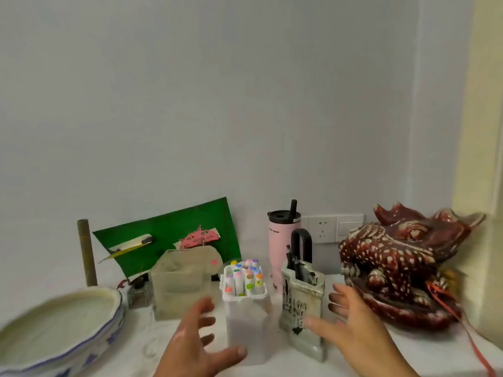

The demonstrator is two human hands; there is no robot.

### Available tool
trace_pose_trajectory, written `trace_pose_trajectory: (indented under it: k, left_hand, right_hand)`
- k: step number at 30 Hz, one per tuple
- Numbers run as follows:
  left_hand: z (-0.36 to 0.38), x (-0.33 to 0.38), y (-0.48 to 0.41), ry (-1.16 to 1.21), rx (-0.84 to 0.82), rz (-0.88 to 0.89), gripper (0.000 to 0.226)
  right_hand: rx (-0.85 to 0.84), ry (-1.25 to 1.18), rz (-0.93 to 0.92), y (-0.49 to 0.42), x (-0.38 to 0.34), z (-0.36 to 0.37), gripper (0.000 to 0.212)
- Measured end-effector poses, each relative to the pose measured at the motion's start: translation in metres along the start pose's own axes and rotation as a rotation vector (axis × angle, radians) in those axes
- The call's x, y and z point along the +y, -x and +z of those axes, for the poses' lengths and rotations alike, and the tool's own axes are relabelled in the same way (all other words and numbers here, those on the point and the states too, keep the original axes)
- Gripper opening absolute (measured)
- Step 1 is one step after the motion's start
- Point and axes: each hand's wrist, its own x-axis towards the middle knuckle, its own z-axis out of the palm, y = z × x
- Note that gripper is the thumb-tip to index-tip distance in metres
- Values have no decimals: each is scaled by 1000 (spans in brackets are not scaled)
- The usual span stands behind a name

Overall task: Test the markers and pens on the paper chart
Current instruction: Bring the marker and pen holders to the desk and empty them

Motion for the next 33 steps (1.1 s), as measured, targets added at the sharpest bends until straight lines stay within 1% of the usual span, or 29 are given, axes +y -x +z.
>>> trace_pose_trajectory:
  k: [1, 2, 3, 6, 10, 13, 17, 21, 24, 26, 29, 33]
  left_hand:
    - [4, 3, -5, -63, -59, 35, 114]
    - [7, 4, -12, -88, -128, 86, 119]
    - [10, 5, -17, -74, -188, 92, 118]
    - [17, 7, -35, 12, -275, 115, 109]
    - [17, 1, -46, 61, -304, 112, 117]
    - [19, -4, -49, 54, -301, 88, 108]
    - [23, -4, -38, 43, -210, 78, 95]
    - [22, 9, -17, 26, -184, 111, 94]
    - [27, 24, 6, 36, -224, 155, 96]
    - [35, 36, 23, 37, -253, 196, 91]
    - [60, 55, 48, 66, -342, 247, 80]
    - [105, 64, 73, 110, -505, 312, 71]
  right_hand:
    - [-11, 89, -51, -4, -1, 6, 103]
    - [5, 142, -79, -8, -4, 11, 97]
    - [16, 167, -87, -11, -2, 17, 89]
    - [110, 189, -59, -16, 1, 31, 74]
    - [151, 274, -69, -24, 11, 36, 68]
    - [152, 310, -95, -29, 20, 37, 68]
    - [128, 292, -128, -26, 26, 29, 67]
    - [111, 251, -187, -8, 29, -2, 59]
    - [91, 208, -247, 18, 30, -40, 54]
    - [97, 186, -272, 43, 29, -67, 52]
    - [122, 188, -286, 85, 34, -103, 55]
    - [182, 166, -217, 147, 52, -135, 61]
